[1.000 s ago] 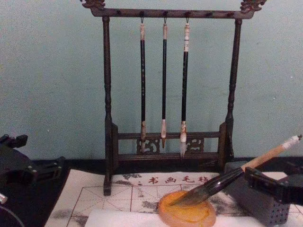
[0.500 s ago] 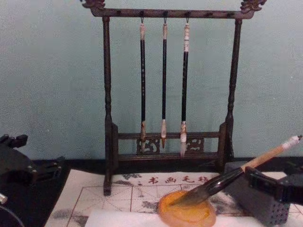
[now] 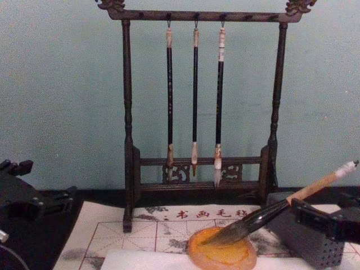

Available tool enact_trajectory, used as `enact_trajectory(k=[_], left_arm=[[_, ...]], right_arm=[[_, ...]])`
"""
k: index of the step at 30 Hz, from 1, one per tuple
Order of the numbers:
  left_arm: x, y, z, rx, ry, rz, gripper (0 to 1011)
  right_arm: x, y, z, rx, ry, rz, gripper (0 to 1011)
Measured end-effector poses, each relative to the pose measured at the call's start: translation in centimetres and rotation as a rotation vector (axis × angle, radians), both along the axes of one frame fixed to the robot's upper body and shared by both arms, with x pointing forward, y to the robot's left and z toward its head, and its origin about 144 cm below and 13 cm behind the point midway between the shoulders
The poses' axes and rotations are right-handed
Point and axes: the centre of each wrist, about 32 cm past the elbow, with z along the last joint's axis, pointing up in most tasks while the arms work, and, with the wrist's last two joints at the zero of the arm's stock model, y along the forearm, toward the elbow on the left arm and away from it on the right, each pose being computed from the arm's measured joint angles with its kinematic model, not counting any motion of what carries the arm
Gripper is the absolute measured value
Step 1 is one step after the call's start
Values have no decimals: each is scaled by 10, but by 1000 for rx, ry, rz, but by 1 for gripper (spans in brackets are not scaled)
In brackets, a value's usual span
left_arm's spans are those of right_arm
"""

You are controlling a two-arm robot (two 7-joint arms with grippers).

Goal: Pick up the brush from the inkstone, write on the paper, then place the brush back to its original position.

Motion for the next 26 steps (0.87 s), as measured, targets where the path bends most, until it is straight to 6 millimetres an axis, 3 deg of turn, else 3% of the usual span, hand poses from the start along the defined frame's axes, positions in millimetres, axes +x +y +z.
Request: enact_trajectory(k=[26], left_arm=[[0,0,0,0,0,0,1001]], right_arm=[[0,0,0,1,0,0,1000]])
